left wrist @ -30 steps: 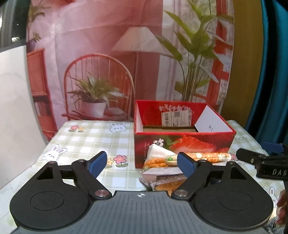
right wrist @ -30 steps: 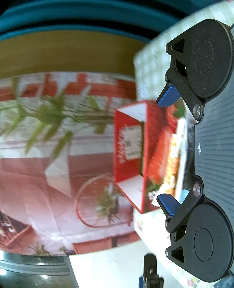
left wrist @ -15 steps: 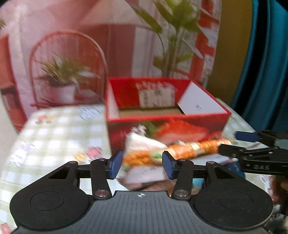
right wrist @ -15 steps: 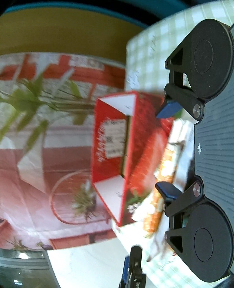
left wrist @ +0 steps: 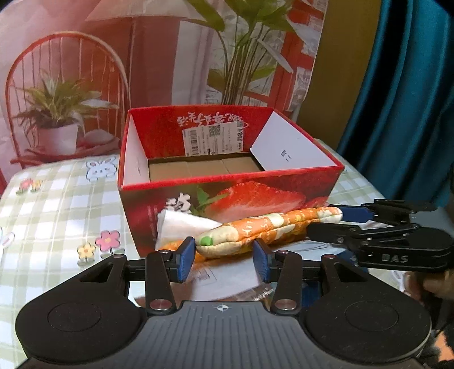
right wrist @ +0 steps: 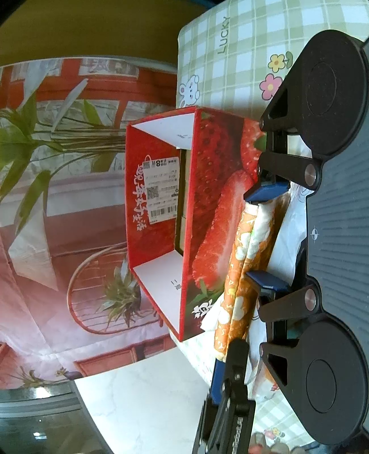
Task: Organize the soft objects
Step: 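Lower the left tool and grasp the orange floral cloth, then lift the orange cloth with the left tool and lower it into the red box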
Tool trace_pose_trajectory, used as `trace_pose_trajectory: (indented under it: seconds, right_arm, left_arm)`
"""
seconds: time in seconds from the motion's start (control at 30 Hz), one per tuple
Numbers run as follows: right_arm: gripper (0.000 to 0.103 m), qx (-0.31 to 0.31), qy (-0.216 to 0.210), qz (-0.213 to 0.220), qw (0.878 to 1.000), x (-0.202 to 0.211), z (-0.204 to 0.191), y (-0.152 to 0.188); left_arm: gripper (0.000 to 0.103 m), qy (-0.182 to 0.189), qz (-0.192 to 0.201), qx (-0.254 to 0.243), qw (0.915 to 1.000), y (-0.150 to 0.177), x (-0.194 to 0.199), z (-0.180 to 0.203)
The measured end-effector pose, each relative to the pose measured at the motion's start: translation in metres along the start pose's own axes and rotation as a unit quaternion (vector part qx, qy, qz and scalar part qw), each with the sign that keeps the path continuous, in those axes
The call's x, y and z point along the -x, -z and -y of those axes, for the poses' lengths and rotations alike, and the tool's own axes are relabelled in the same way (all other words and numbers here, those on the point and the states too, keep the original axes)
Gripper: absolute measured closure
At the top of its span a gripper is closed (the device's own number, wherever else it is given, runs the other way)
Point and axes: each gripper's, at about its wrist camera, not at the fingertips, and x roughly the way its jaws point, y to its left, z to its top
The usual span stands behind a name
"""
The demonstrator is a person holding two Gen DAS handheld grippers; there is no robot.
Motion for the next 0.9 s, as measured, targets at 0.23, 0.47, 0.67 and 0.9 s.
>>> trace_pose_trajectory:
  seconds: [0.23,0.47,0.67,0.9]
  right_arm:
    - [0.078,-0.012,-0.017,0.007,1.0,0.003,0.01,-0.009]
    - [0.086,0.005,-0.03,0.043,0.999,0.018,0.011,-0.038]
    - [0.087,0.02,-0.042,0.086,0.995,0.038,0.008,-0.076]
    - [0.087,0.05,-0.045,0.138,0.988,0.054,0.0,-0.124]
  left_arm:
    - [0.072,0.017,0.016,0.011,0.9997,-0.016,0.001,-0.01]
    - [0.072,0.019,0.067,0.01,0.9975,-0.036,0.021,-0.007]
    - [0.072,0.018,0.123,0.012,0.9921,-0.062,0.045,-0.005]
    - [0.072,0.008,0.183,0.017,0.983,-0.097,0.064,-0.005]
